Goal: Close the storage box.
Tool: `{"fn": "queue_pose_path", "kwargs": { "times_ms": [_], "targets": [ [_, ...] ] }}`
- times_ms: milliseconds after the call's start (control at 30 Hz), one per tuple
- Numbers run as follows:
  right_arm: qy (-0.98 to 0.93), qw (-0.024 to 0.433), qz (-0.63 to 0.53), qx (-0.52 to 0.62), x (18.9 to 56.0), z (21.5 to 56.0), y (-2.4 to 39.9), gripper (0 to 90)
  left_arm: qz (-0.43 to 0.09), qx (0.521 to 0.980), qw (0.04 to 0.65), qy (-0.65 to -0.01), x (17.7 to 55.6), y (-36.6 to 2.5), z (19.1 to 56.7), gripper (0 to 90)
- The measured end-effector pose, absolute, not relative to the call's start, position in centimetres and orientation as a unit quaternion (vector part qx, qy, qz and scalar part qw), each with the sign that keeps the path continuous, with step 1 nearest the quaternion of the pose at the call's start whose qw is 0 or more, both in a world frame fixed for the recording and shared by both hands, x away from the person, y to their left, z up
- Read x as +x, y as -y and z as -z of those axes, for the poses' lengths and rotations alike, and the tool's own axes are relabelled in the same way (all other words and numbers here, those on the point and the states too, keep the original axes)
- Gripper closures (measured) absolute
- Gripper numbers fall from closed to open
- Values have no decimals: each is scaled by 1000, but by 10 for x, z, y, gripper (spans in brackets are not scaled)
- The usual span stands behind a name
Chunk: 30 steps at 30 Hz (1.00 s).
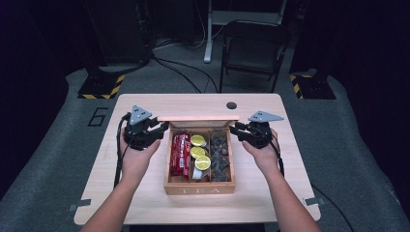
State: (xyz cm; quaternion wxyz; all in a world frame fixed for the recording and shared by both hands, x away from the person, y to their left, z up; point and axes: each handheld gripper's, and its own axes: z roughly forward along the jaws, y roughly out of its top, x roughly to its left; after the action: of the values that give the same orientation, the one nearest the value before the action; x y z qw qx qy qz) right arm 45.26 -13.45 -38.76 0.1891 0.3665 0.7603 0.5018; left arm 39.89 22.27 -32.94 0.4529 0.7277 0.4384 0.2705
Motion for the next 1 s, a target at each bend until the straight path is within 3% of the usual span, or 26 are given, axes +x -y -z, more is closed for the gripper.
{"fn": "queue_pose_path", "kwargs": {
  "times_ms": [1000],
  "targets": [
    [-773, 199, -500, 337, 422, 348, 136, 641, -265, 742, 445, -425, 391, -225, 334, 612]
  ]
}}
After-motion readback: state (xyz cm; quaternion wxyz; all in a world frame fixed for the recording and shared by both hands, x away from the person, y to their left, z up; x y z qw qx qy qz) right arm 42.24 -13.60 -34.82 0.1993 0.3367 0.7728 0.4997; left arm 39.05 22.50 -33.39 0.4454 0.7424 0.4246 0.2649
